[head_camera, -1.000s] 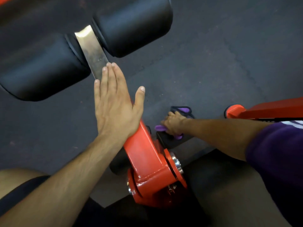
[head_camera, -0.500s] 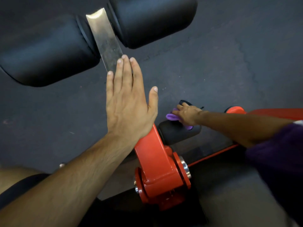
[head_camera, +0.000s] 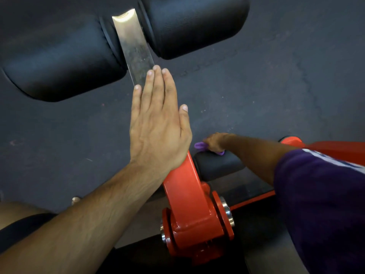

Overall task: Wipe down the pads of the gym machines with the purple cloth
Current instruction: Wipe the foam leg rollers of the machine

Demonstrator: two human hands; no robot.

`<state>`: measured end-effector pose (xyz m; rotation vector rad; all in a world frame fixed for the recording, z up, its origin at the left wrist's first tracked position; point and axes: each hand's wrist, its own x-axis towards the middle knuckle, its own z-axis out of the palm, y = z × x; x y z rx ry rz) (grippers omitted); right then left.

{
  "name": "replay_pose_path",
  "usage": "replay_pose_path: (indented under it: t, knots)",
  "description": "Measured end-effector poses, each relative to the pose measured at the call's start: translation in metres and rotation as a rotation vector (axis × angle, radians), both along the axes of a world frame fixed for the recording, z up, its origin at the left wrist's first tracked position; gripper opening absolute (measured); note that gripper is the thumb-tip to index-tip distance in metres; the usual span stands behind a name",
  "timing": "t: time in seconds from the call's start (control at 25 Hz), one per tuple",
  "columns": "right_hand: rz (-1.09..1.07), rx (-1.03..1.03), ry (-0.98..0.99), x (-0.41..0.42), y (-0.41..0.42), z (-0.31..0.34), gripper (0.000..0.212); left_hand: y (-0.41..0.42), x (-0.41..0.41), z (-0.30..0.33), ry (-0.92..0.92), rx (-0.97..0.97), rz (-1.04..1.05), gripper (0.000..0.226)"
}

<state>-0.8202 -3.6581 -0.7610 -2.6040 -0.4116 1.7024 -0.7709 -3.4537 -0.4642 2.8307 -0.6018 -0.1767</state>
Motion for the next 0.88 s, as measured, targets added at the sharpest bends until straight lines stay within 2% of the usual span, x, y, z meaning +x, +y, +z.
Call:
replay_pose_path:
  t: [0.08, 0.12, 0.2, 0.28, 0.32, 0.48, 0.56, 0.68, 0.76, 0.88]
  knots:
    - [-0.038, 0.048, -0.146, 0.000, 0.019, 0.003, 0.068, -0.001, 0.001, 0.000, -0.007, -0.008, 0.003, 0.068]
    - [0.014, 0.111, -0.223, -0.009, 0.029, 0.015, 0.070, -0.001, 0.001, -0.001, -0.007, -0.010, 0.001, 0.068]
    - [0.270, 0.240, -0.339, -0.045, 0.032, 0.037, 0.064, 0.001, 0.002, -0.002, -0.002, -0.007, 0.000, 0.068]
    - [0.455, 0.281, -0.334, -0.071, -0.002, 0.051, 0.062, 0.001, 0.000, -0.001, 0.017, -0.002, -0.001, 0.068]
    - [0.443, 0.226, -0.309, -0.073, -0.030, 0.052, 0.064, 0.000, 0.000, 0.000, 0.020, -0.002, -0.006, 0.068]
    - [0.139, -0.050, -0.162, -0.049, -0.103, 0.048, 0.058, 0.001, 0.003, -0.002, 0.009, -0.008, -0.005, 0.068]
    - [0.094, 0.005, -0.203, -0.035, -0.080, 0.041, 0.059, 0.002, 0.002, -0.002, 0.015, -0.011, -0.002, 0.067]
    - [0.245, 0.240, -0.236, -0.042, 0.005, 0.026, 0.058, 0.002, 0.001, -0.002, 0.013, -0.008, 0.003, 0.068]
    - [0.316, 0.325, -0.268, -0.053, 0.035, 0.034, 0.056, 0.001, 0.002, -0.002, 0.011, -0.022, 0.006, 0.068]
    - [0.306, 0.269, -0.258, -0.045, 0.011, 0.053, 0.069, 0.001, 0.002, -0.001, 0.018, -0.022, 0.007, 0.068]
